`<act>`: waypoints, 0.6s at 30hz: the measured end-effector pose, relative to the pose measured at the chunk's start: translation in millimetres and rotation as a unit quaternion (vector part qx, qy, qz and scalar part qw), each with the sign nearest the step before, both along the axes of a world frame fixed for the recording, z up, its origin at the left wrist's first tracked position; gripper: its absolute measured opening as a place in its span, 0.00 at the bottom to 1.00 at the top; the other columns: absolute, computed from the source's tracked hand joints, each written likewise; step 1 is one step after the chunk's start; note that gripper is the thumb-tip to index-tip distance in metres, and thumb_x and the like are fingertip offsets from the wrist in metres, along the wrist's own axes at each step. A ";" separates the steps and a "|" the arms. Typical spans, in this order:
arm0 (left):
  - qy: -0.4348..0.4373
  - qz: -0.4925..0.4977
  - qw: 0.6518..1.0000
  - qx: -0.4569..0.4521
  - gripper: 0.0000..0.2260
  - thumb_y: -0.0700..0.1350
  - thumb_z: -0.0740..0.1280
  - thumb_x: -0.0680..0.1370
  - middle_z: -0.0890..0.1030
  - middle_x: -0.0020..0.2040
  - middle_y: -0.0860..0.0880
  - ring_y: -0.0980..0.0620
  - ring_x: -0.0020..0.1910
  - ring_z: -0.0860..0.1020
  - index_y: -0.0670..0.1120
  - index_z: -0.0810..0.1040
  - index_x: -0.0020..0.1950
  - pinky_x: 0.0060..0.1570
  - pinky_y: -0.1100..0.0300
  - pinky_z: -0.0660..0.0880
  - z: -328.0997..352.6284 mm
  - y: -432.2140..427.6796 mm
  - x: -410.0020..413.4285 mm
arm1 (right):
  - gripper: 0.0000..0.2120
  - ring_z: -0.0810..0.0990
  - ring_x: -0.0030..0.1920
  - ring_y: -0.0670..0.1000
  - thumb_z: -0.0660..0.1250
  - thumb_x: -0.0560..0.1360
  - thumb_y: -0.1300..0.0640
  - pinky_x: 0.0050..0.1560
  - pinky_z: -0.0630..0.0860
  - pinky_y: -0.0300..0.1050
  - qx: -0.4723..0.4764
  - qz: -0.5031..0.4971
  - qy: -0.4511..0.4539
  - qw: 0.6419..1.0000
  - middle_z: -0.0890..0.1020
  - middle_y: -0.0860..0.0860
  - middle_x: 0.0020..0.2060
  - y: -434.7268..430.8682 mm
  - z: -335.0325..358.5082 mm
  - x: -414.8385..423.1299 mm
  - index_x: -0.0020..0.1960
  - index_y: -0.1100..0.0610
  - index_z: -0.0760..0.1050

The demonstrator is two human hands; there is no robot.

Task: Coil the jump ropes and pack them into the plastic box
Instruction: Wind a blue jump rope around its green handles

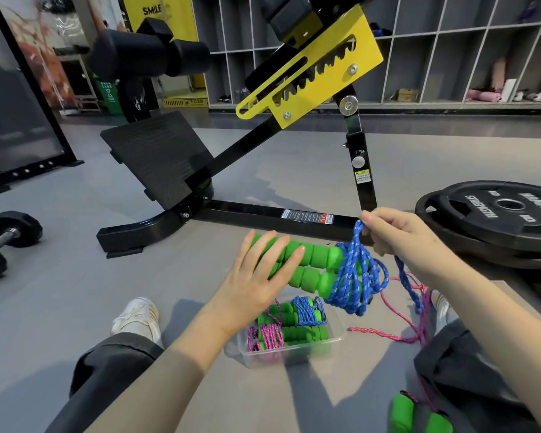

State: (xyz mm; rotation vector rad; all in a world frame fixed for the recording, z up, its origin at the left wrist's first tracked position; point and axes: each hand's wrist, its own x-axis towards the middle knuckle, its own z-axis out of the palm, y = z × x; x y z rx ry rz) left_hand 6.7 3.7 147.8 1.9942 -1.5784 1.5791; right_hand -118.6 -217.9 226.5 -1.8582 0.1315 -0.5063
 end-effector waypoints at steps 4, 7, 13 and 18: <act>0.012 -0.013 1.000 -0.013 0.19 0.30 0.49 0.81 0.67 0.64 0.39 0.39 0.64 0.68 0.42 0.67 0.69 0.70 0.40 0.60 6.2 -0.9 -5.2 | 0.16 0.64 0.26 0.44 0.61 0.74 0.48 0.28 0.65 0.32 0.072 0.048 0.015 0.996 0.67 0.46 0.24 3.3 -8.2 0.5 0.29 0.51 0.74; 0.023 -0.031 0.999 -0.037 0.20 0.30 0.46 0.81 0.67 0.63 0.39 0.39 0.64 0.69 0.42 0.67 0.68 0.68 0.39 0.63 13.2 -5.0 -14.2 | 0.16 0.71 0.25 0.45 0.63 0.72 0.47 0.30 0.71 0.36 0.120 0.078 0.031 0.989 0.73 0.47 0.24 4.2 -18.1 9.0 0.29 0.52 0.72; 0.057 -0.024 0.994 -0.087 0.24 0.30 0.55 0.77 0.66 0.64 0.39 0.39 0.65 0.67 0.42 0.62 0.73 0.71 0.40 0.60 13.1 -14.9 -22.2 | 0.21 0.67 0.32 0.44 0.76 0.61 0.41 0.38 0.75 0.37 0.053 -0.001 0.164 0.985 0.72 0.44 0.30 25.8 -60.9 13.1 0.37 0.52 0.69; 0.071 0.042 0.990 -0.111 0.33 0.26 0.67 0.68 0.65 0.65 0.38 0.38 0.66 0.66 0.40 0.63 0.72 0.71 0.41 0.58 7.8 -14.7 -8.3 | 0.15 0.55 0.24 0.47 0.54 0.74 0.66 0.28 0.55 0.40 0.166 -0.040 0.062 0.983 0.60 0.46 0.20 71.7 -64.9 15.1 0.30 0.57 0.58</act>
